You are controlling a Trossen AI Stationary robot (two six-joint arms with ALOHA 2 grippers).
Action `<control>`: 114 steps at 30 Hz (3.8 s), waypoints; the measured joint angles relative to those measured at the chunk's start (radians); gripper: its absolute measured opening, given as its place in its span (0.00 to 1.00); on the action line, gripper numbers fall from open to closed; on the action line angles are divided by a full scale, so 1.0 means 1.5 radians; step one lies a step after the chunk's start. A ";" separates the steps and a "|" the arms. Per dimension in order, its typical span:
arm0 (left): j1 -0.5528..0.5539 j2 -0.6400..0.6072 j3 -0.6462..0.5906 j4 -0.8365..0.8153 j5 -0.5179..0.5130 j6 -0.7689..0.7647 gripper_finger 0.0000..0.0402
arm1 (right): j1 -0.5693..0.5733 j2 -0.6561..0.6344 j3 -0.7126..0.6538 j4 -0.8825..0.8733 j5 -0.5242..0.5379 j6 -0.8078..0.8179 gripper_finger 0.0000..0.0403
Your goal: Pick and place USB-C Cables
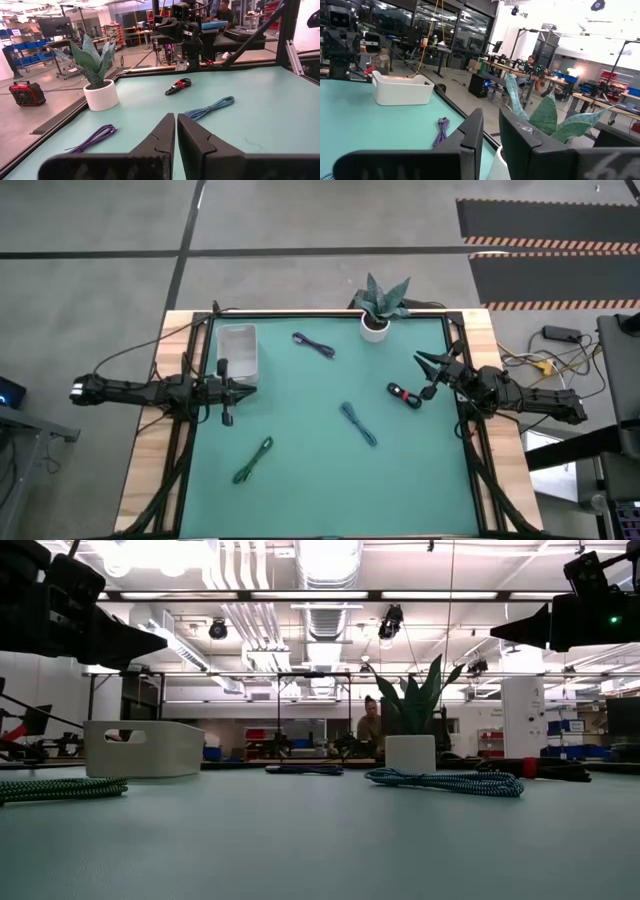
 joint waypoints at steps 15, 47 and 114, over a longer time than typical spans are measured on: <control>0.000 0.000 0.000 0.000 0.000 0.000 0.01 | 0.000 0.000 0.000 0.000 0.000 0.000 0.13; -0.001 0.000 0.004 0.184 0.020 -0.211 0.01 | 0.000 0.000 -0.001 0.115 -0.001 0.252 0.13; 0.000 0.114 0.010 0.316 -0.223 -0.035 0.01 | -0.120 0.945 0.863 -0.162 -0.095 0.094 0.13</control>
